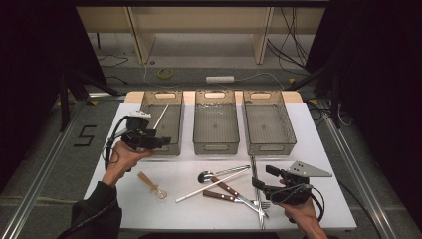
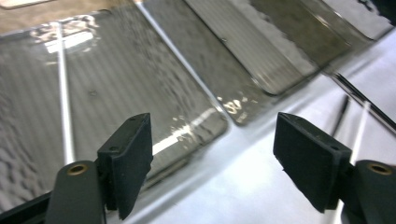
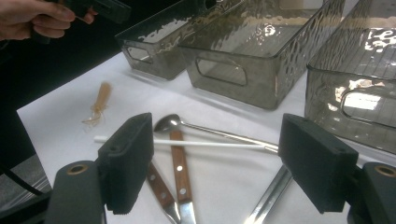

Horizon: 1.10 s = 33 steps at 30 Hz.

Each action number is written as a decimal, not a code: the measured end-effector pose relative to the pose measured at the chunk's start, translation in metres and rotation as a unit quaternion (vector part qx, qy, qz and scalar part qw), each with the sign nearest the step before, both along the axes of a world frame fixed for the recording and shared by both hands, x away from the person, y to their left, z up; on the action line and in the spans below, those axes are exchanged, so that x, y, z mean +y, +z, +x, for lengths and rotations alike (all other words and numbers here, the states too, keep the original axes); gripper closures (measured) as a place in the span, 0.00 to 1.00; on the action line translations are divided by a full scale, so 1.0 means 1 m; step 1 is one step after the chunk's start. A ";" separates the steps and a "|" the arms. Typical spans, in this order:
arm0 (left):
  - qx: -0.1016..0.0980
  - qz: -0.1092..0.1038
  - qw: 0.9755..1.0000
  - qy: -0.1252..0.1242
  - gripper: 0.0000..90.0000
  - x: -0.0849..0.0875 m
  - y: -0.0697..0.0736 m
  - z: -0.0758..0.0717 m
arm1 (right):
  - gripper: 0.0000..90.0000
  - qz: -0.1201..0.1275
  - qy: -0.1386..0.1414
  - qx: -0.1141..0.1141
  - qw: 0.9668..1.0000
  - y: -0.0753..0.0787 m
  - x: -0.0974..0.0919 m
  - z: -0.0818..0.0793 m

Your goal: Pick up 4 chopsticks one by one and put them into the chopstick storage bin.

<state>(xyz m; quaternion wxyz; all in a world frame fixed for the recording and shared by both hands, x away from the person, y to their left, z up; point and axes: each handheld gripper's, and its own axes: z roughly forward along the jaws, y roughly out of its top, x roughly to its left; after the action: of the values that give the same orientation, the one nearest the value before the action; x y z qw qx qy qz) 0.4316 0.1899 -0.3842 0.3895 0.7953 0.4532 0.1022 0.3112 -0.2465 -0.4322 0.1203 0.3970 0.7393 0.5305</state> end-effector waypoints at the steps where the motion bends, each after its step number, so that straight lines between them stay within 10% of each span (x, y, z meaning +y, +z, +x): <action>1: 0.000 0.002 1.000 -0.005 0.28 -0.003 0.000 -0.003 | 0.31 0.001 0.000 0.001 1.000 0.000 0.000 0.000; 19: 0.015 0.031 0.997 -0.075 0.22 -0.045 -0.014 -0.036 | 0.31 0.001 -0.001 -0.005 1.000 0.001 -0.001 -0.001; 33: 0.040 0.069 0.988 -0.130 0.23 -0.076 -0.039 -0.057 | 0.31 0.000 0.000 -0.006 1.000 0.001 0.000 -0.002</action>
<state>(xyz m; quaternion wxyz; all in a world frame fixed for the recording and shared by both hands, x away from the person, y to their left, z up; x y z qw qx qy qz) 0.3745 0.1141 -0.4236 0.3251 0.8759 0.3531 0.0503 0.3096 -0.2467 -0.4307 0.1244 0.3935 0.7388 0.5327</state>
